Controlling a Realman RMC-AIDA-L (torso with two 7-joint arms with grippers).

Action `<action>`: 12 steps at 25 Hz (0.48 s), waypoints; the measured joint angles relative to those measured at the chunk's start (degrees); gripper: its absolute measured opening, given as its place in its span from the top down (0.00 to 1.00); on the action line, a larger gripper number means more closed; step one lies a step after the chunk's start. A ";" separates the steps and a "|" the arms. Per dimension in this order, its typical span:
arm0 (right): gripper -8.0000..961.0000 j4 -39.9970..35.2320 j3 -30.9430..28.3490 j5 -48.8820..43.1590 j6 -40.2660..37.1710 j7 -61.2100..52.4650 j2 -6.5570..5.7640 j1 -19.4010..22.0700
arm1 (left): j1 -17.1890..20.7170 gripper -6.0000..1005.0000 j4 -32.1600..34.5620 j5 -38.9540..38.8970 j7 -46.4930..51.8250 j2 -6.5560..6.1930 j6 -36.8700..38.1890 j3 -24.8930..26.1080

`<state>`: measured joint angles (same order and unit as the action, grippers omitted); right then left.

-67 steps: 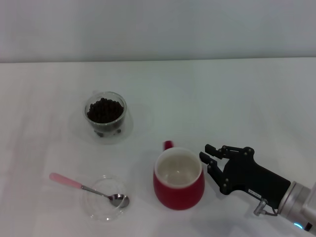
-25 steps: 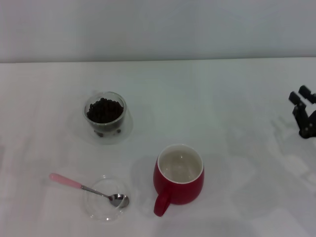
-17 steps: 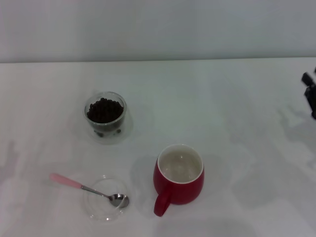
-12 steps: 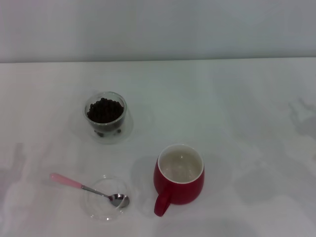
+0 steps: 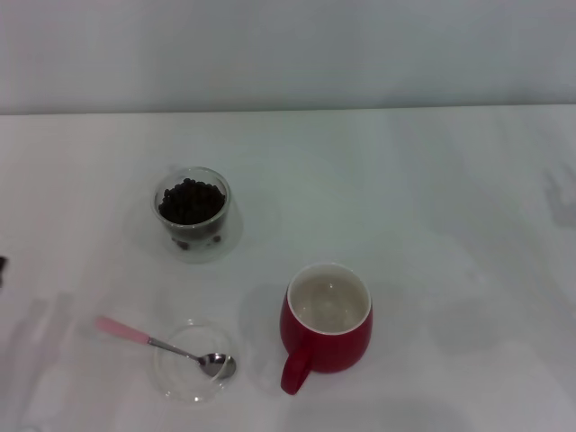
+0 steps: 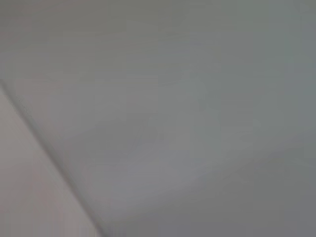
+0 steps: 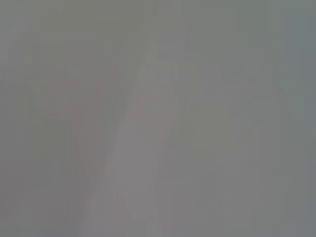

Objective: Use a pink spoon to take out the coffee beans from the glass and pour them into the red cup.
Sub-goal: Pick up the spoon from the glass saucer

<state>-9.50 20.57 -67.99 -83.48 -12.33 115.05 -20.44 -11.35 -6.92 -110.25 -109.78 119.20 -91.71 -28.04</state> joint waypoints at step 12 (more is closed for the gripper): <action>0.66 0.23 0.17 0.12 0.50 0.11 0.00 -1.03 | 0.51 0.34 -2.71 6.87 3.07 0.12 5.96 0.00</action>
<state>-9.27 20.74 -67.86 -82.98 -12.22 115.05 -21.46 -10.85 -9.62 -103.38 -106.70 119.32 -85.74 -28.04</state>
